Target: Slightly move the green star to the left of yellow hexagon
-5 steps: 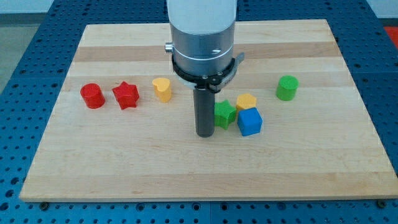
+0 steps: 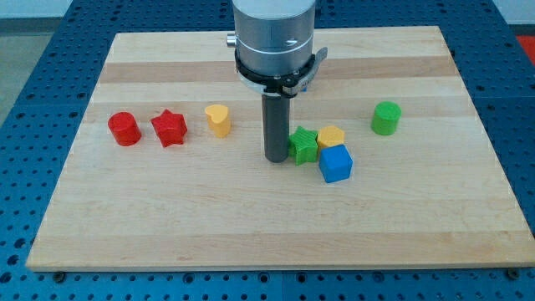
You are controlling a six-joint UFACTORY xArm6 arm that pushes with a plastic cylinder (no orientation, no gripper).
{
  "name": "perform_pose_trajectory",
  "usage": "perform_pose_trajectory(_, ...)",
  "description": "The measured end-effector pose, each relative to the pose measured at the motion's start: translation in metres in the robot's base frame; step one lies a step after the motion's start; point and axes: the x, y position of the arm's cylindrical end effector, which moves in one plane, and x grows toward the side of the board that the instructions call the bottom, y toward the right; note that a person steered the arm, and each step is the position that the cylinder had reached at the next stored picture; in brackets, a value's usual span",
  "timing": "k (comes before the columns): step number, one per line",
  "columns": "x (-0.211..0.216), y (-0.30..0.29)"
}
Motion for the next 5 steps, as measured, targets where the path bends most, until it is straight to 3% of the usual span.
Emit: perform_pose_trajectory(5, 0.0, -0.0089)
